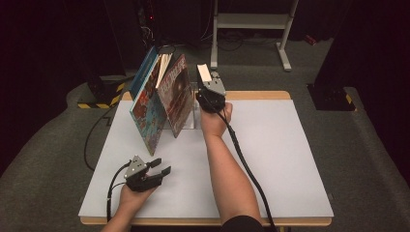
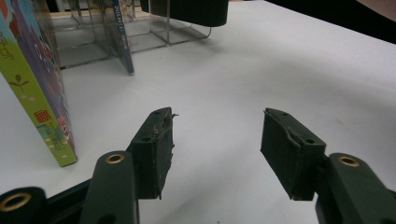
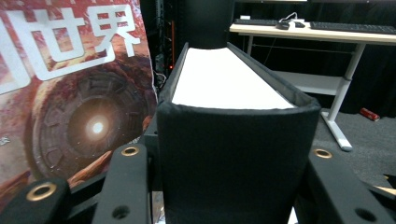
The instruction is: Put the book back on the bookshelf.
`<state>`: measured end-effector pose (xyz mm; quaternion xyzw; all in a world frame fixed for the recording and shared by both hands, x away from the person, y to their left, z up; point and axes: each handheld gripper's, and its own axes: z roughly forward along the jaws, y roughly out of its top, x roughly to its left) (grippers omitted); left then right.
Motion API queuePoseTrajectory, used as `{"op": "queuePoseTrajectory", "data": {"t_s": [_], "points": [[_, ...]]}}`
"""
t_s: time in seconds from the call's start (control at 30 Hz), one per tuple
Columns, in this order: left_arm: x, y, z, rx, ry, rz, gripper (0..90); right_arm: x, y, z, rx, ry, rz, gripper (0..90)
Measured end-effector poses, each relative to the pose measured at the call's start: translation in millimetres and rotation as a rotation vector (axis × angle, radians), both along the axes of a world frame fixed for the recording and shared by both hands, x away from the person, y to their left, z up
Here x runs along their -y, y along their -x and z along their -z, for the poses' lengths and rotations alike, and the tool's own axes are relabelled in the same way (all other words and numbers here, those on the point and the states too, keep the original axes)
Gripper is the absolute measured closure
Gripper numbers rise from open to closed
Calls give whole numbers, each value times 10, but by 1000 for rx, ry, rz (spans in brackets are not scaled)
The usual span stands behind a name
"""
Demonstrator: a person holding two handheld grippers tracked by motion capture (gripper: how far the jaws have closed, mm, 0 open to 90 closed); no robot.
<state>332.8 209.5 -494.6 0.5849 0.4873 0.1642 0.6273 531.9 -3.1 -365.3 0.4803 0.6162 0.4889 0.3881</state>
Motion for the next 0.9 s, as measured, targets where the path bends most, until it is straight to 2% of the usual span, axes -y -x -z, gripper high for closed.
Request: {"op": "queuePoseTrajectory", "data": {"t_s": [0.27,0.5,0.7,0.8,0.9], "points": [[3,4,-2,2,7,-2,435,-5,-56,88,-9,-6,13,539],[1,4,-3,2,9,-2,435,-4,-66,117,5,-12,25,538],[4,7,-3,4,7,-1,435,-2,-7,159,11,-8,20,528],[8,8,-1,5,1,-1,435,-8,30,186,12,-20,35,524],[5,12,-1,6,-5,2,435,-28,67,201,9,-8,32,520]]}}
